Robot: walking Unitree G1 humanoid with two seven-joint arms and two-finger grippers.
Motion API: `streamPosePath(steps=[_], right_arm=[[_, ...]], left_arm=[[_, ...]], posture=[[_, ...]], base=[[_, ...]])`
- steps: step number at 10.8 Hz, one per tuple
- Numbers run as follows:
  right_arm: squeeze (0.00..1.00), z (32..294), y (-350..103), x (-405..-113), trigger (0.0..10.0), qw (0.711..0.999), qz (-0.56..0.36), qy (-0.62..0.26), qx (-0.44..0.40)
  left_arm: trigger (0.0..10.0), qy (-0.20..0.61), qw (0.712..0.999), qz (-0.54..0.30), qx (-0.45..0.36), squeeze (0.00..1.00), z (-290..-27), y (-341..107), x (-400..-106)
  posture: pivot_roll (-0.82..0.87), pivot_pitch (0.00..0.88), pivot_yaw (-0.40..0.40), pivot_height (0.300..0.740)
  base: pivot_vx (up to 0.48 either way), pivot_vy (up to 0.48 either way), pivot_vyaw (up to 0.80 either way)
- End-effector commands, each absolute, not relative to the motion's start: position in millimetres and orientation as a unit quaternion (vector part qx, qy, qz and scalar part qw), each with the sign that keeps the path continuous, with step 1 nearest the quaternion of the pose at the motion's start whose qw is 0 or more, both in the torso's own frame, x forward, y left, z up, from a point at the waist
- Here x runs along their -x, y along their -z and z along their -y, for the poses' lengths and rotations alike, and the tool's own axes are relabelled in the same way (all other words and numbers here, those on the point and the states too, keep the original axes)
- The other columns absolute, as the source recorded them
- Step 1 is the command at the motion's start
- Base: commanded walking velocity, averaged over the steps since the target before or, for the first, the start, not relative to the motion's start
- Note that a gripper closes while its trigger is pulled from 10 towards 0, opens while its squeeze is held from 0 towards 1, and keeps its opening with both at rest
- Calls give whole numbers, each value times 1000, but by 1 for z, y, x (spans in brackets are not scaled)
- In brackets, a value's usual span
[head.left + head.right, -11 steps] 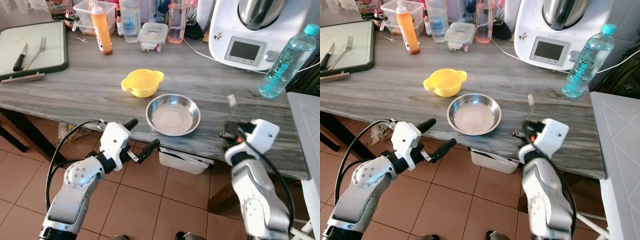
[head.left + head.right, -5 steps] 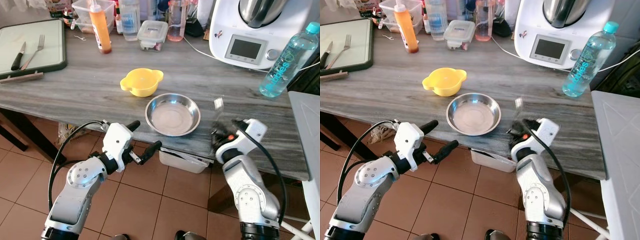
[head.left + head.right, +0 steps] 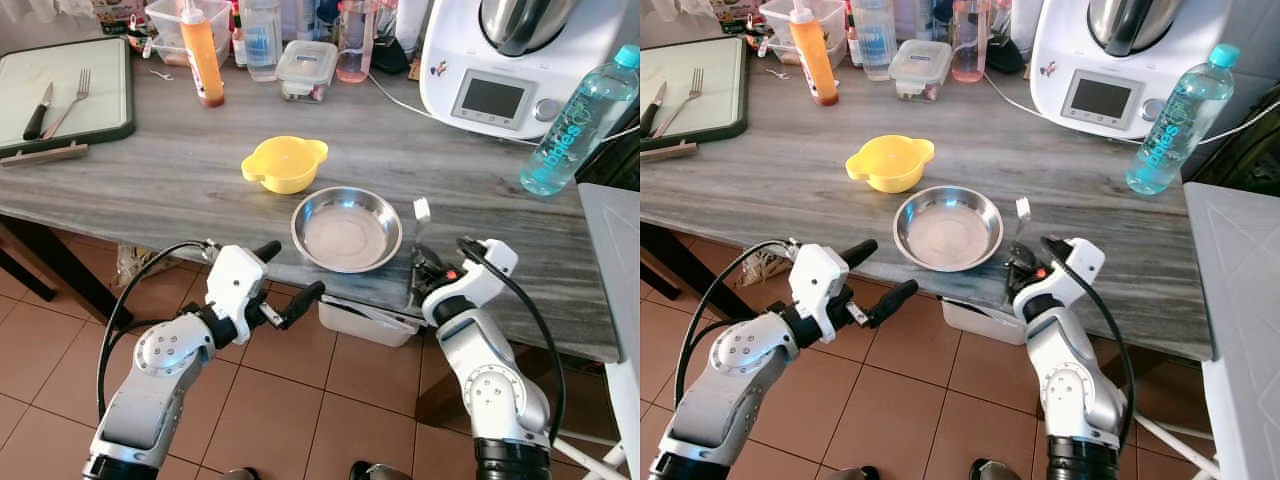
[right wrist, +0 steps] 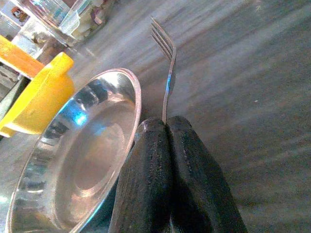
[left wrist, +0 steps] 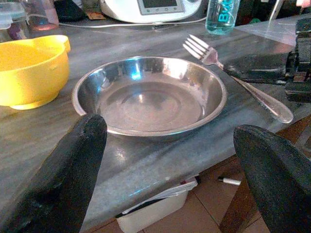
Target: Setting the table
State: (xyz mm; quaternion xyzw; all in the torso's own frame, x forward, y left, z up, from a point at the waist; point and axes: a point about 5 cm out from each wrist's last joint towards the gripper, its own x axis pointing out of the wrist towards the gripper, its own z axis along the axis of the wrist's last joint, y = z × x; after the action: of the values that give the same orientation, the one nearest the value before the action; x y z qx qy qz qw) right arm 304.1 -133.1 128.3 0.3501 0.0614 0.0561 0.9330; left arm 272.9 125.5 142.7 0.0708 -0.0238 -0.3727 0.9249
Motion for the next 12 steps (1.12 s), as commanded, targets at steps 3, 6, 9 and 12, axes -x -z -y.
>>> streamPosePath(steps=[3, 6, 9, 12], right_arm=[[98, 135, -118, -304, 10000, 922, -85, -47, -374], [1000, 149, -121, -302, 10000, 926, -73, -18, -371], [1000, 161, -126, -297, 10000, 930, -59, 3, -363], [1000, 176, -132, -293, 10000, 946, -48, 19, -320]], left_arm=[[10000, 379, 922, 23, -73, 0, -122, -144, -270], [10000, 380, 922, 21, -73, 0, -122, -143, -270], [10000, 383, 921, 17, -73, 0, -121, -142, -271], [10000, 382, 921, 17, -74, 0, -120, -142, -273]], posture=[[152, 175, -26, 740], [151, 177, -26, 740], [146, 173, -20, 740], [144, 168, -18, 740]], base=[[0, 0, 0], [0, 0, 0], [0, 0, 0], [0, 0, 0]])
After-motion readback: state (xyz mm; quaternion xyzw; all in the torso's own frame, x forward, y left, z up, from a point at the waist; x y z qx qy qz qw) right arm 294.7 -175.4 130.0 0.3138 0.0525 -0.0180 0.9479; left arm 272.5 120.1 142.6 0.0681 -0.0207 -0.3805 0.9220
